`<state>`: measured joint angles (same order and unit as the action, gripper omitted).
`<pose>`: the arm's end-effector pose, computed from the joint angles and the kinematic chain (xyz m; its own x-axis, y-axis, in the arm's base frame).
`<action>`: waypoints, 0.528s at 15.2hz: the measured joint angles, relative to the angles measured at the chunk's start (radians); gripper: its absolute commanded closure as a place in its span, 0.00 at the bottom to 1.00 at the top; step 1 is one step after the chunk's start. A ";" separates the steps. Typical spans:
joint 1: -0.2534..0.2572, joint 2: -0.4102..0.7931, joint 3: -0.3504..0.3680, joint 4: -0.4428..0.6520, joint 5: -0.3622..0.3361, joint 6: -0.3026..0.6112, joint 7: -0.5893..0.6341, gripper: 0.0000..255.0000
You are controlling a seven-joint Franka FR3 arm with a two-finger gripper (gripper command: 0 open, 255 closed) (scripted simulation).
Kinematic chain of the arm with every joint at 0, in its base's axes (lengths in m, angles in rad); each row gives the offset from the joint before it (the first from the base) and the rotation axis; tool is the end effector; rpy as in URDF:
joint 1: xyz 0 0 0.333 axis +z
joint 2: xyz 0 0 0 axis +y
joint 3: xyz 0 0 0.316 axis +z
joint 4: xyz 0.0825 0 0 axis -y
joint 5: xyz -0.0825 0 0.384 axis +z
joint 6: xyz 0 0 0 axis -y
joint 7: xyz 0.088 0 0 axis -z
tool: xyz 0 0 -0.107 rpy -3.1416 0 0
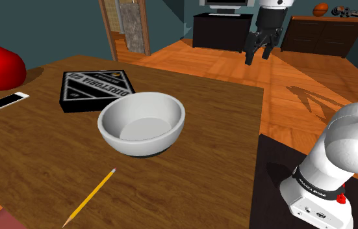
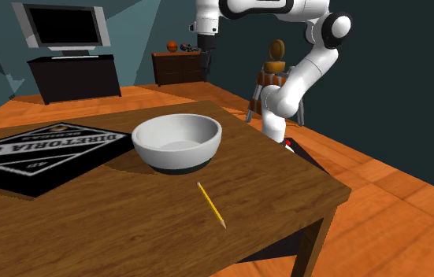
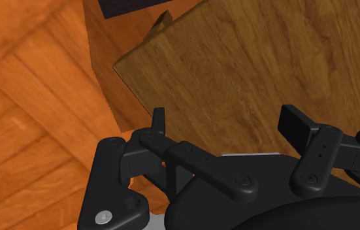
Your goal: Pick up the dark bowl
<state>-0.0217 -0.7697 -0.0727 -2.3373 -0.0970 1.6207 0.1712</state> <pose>0.3144 -0.0467 0.5981 0.9689 -0.2402 0.0589 -0.2426 -0.9694 0.0369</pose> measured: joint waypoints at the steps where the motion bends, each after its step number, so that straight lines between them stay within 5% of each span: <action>1: 0.000 0.000 0.000 0.000 0.000 0.000 0.000 0.00; 8: 0.057 0.054 0.094 -0.012 0.101 0.059 0.108 0.00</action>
<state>0.0358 -0.7155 0.0209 -2.3492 0.0038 1.6798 0.2788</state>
